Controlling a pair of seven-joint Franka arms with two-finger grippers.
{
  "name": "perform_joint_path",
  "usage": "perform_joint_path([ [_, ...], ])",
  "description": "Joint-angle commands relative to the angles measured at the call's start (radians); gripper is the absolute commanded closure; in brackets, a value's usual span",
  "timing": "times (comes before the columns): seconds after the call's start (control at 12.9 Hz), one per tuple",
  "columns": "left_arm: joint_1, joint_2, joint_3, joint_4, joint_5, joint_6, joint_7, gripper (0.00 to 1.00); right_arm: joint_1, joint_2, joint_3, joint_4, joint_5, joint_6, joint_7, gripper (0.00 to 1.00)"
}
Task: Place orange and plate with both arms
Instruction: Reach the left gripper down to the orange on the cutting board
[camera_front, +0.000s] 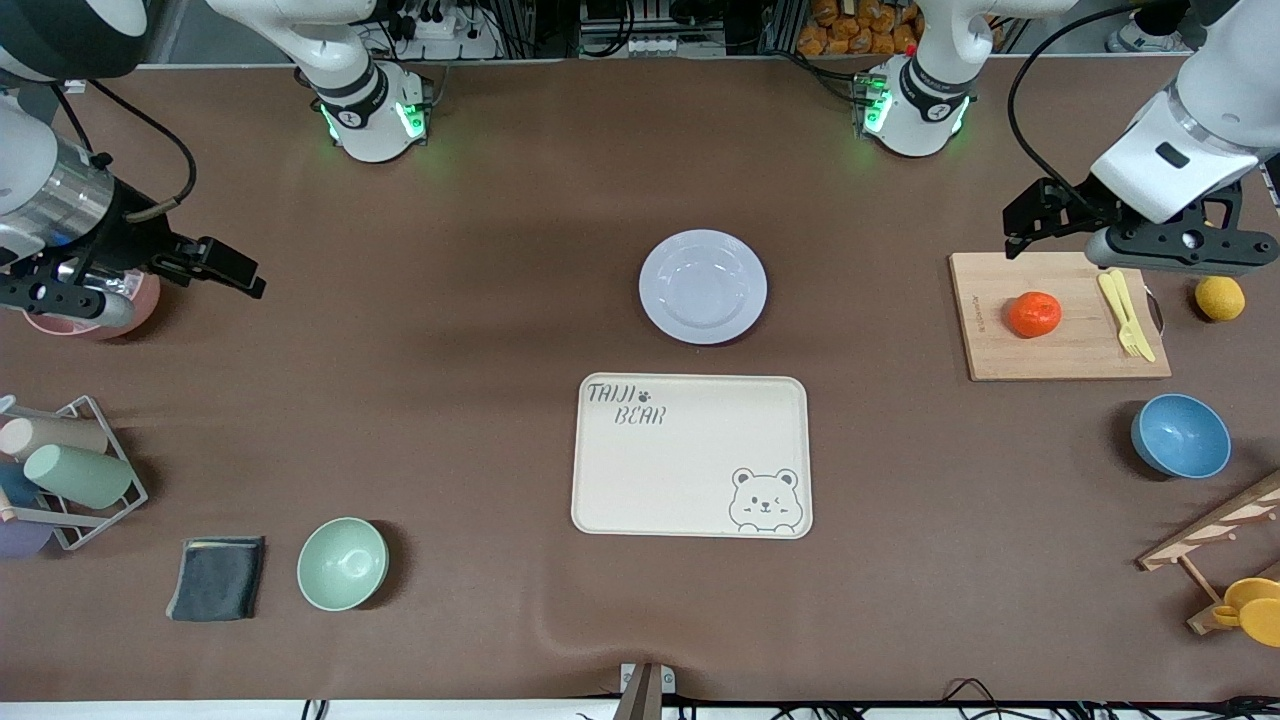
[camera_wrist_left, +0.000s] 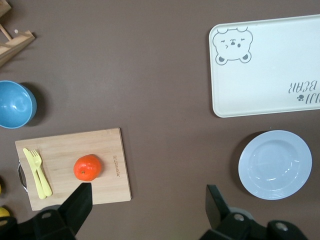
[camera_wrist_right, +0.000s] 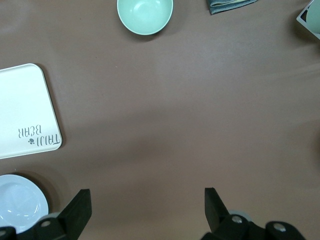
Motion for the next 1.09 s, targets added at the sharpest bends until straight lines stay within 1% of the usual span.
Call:
perform_joint_path([
  [0.0,0.004,0.039,0.006,0.009,-0.006,-0.023,-0.006,0.00,-0.011,-0.012,0.006,-0.002,-0.008,-0.002,-0.001,0.00],
  [0.23,0.034,0.075,0.004,-0.011,-0.006,-0.075,0.002,0.00,-0.014,0.002,0.003,-0.004,-0.006,-0.005,-0.061,0.00],
  [0.47,0.047,0.081,0.007,-0.083,0.000,-0.074,0.002,0.00,-0.004,0.020,0.003,-0.005,-0.006,-0.005,-0.098,0.00],
  [0.54,0.063,0.079,0.006,-0.116,0.016,-0.056,0.003,0.00,0.000,0.025,0.006,-0.007,-0.005,0.006,-0.098,0.00],
  [0.78,0.072,0.050,0.004,-0.256,0.020,0.082,0.005,0.00,0.010,0.032,0.009,-0.007,0.003,0.006,-0.092,0.00],
  [0.85,0.072,0.044,0.004,-0.294,0.022,0.118,0.005,0.00,0.007,0.035,0.009,-0.010,0.038,0.003,-0.092,0.00],
  [0.93,0.072,0.038,0.004,-0.331,0.036,0.153,0.006,0.00,0.003,0.037,0.006,-0.018,0.091,0.005,-0.090,0.00],
  [1.01,0.072,0.033,0.004,-0.371,0.056,0.200,0.006,0.00,0.004,0.045,0.006,-0.018,0.116,0.009,-0.084,0.00],
])
